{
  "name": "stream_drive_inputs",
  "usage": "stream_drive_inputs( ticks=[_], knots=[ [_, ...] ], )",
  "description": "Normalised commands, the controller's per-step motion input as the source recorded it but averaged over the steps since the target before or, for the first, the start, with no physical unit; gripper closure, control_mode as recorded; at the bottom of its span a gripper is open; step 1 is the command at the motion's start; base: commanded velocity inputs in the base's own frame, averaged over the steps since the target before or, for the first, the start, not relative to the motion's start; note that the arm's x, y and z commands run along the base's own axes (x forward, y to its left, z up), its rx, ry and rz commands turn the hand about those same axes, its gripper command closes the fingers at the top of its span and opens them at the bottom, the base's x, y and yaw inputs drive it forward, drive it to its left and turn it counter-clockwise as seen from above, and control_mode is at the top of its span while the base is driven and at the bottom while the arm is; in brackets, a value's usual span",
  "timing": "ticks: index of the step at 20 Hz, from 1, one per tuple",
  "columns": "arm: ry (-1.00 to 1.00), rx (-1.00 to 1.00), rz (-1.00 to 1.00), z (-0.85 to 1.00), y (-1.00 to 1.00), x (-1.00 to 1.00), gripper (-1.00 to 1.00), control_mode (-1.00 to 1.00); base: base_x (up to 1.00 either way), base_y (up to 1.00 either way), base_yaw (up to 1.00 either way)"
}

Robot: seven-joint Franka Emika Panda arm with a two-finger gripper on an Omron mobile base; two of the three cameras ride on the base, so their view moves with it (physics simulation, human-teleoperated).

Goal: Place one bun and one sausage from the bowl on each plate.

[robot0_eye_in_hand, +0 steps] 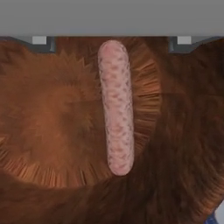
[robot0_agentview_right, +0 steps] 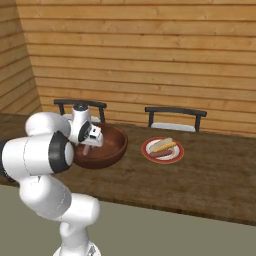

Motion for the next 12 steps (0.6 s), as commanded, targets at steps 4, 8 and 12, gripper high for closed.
stream_drive_inputs(
  ticks=[4,8,12],
  knots=[
    [0.00,-0.03,0.00,-0.44,0.00,0.00,-1.00,-1.00,0.00,0.00,0.00],
    [0.00,-0.03,0.00,-0.30,0.00,0.00,-1.00,-1.00,0.00,0.00,0.00],
    [-0.06,-0.02,0.00,-0.22,0.00,0.10,-1.00,-1.00,0.00,0.00,0.00]
  ],
)
